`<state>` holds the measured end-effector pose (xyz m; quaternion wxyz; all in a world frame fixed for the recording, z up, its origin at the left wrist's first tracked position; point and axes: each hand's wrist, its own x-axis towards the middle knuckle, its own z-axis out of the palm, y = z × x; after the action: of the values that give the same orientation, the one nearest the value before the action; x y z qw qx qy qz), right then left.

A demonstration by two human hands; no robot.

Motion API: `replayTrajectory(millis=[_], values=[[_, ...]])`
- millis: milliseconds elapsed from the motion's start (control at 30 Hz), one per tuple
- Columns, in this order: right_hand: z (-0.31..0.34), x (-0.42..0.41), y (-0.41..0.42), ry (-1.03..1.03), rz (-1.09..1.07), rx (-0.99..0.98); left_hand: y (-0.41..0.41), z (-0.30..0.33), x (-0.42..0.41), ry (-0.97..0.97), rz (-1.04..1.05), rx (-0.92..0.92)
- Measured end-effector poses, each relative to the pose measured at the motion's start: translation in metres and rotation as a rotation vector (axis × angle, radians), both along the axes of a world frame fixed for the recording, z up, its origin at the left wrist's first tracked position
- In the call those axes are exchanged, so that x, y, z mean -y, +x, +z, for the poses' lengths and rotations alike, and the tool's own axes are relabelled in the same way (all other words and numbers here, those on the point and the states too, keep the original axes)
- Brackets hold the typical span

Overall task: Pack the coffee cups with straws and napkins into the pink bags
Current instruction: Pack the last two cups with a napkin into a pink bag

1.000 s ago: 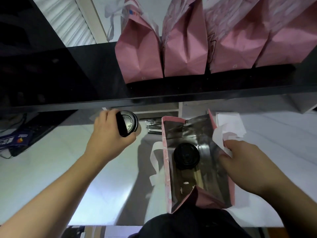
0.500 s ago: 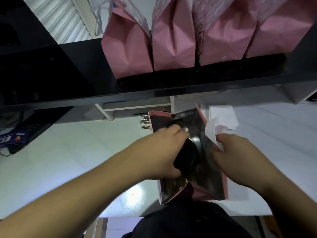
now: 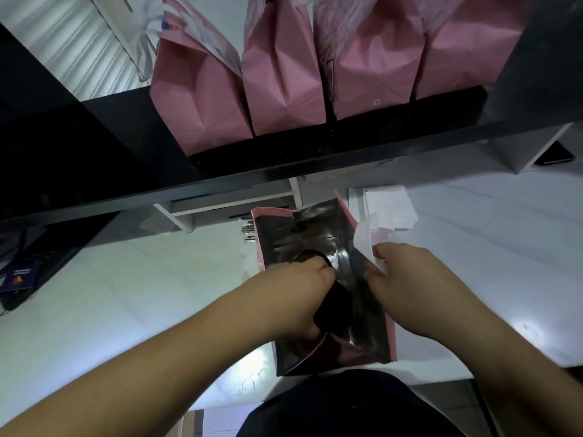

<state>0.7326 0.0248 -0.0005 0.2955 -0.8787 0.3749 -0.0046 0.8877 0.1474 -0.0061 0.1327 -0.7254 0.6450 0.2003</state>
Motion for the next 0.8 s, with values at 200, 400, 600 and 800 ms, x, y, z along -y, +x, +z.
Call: replayTrajectory(millis=[200, 400, 600, 800], values=[[0.0, -0.002, -0.001, 0.02, -0.017, 0.005, 0.001, -0.036, -0.005, 0.007, -0.009, -0.015], [0.002, -0.004, -0.001, 0.051, -0.028, 0.02, -0.008, -0.05, -0.012, 0.018, -0.048, 0.037], [0.006, -0.005, 0.001, 0.018, -0.01, -0.021, -0.017, -0.06, 0.001, 0.037, -0.058, 0.086], [0.006, -0.006, 0.003, 0.005, -0.004, -0.073, -0.022, -0.085, 0.007, 0.07, -0.103, 0.111]])
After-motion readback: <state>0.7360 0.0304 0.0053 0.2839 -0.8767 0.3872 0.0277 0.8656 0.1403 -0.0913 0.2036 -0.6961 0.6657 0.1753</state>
